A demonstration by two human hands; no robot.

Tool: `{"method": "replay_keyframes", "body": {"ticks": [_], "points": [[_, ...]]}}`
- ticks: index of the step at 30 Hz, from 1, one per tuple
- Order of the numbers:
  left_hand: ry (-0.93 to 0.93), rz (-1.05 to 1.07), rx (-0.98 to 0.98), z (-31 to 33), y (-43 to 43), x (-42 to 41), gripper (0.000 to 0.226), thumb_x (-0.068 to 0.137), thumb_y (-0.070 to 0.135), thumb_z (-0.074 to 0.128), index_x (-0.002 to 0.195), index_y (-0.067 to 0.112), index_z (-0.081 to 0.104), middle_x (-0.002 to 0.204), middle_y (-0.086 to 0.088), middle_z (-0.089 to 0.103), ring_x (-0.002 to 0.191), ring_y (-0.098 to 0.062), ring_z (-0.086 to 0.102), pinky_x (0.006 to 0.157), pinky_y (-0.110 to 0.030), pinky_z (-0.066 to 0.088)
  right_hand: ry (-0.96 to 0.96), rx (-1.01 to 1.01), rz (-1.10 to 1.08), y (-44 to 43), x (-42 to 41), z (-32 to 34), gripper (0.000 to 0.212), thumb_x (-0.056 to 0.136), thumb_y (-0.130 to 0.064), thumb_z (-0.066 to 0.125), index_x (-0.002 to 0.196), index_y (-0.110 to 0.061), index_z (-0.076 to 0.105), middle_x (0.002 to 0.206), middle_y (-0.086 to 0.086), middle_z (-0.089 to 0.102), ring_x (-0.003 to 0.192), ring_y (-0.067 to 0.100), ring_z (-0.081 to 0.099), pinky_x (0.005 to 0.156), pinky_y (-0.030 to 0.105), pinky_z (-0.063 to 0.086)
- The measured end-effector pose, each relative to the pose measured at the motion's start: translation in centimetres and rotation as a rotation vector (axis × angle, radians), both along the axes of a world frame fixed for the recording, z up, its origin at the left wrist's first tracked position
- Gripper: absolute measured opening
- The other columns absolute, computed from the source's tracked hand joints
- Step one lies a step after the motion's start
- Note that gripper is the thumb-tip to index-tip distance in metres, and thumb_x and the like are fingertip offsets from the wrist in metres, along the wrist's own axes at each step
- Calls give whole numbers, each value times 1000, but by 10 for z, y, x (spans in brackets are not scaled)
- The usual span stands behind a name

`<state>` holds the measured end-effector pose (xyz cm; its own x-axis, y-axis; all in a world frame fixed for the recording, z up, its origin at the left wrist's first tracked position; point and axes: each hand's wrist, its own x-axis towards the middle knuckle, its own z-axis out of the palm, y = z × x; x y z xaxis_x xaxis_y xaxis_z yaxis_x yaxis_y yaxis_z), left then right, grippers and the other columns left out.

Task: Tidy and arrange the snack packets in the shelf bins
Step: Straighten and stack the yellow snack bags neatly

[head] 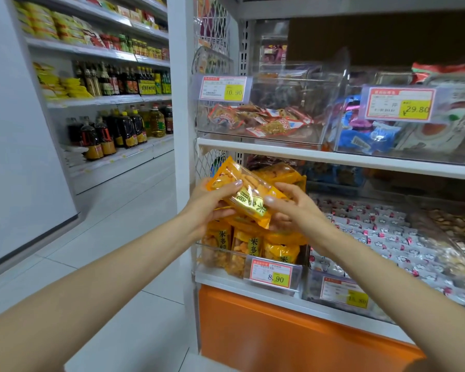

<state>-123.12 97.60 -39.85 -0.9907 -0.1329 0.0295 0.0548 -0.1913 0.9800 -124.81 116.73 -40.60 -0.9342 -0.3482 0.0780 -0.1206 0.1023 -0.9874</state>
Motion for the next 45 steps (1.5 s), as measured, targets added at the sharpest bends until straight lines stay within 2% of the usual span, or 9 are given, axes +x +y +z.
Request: {"method": "replay_keyframes", "body": {"ticks": [8,12,15,20,27,32,37,41,45], "points": [[-129,-225,-288,7,-21,20,40,79,16,70,113,20,49,77,-5,70,63,-15,67,60,-24,57,23,-19,-77,10,-14,-3,42,83,-29,68,121,-17,55,112,8,65,94,20,66,76,33,57],[-57,10,-387,3,-24,30,32,81,9,70,108,14,53,90,-14,61,56,-15,65,52,-21,55,312,182,-168,12,-16,-4,27,86,-27,65,112,-21,59,98,-5,66,91,7,63,69,16,51],[48,296,-577,-6,-34,27,24,80,20,73,94,17,54,87,-11,62,70,-24,66,67,-36,58,436,247,-297,24,-29,-4,20,88,-20,64,108,-19,61,104,-2,65,96,10,60,73,12,45],[126,473,-972,-21,-27,15,29,80,32,71,91,13,51,84,-3,61,80,-24,58,64,-33,41,425,345,-388,31,-58,-8,28,90,-19,62,116,-10,61,114,6,64,108,20,58,88,27,45],[69,385,-1091,-37,-15,-6,31,87,35,62,104,11,52,99,-12,60,95,-33,57,67,-32,36,634,801,-200,22,-103,-4,58,83,-13,67,135,-24,43,141,6,39,127,24,40,92,27,37],[80,344,-1914,-24,-16,-7,61,87,58,47,128,14,45,124,-7,45,108,-26,54,76,-33,46,666,983,-68,10,-128,3,81,74,-6,64,143,-30,31,150,1,30,137,23,27,110,41,32],[298,243,-2150,-23,-23,-17,80,77,47,68,141,17,31,119,-6,57,113,-25,47,89,-33,35,759,1111,18,-1,-137,18,73,78,-10,61,143,-24,33,149,2,35,141,21,23,118,42,10],[382,317,-2187,-31,-28,-29,54,50,35,88,96,18,66,76,-5,67,81,-25,57,70,-35,31,793,1121,-11,-3,-140,23,65,83,-24,64,142,-23,37,148,3,38,136,23,31,112,33,22],[386,292,-2242,-35,-29,-36,45,54,35,86,91,14,70,90,-6,65,87,-24,57,72,-35,41,768,1130,5,-3,-146,22,57,80,-29,67,132,-22,47,137,3,45,128,23,40,107,32,31]]}}
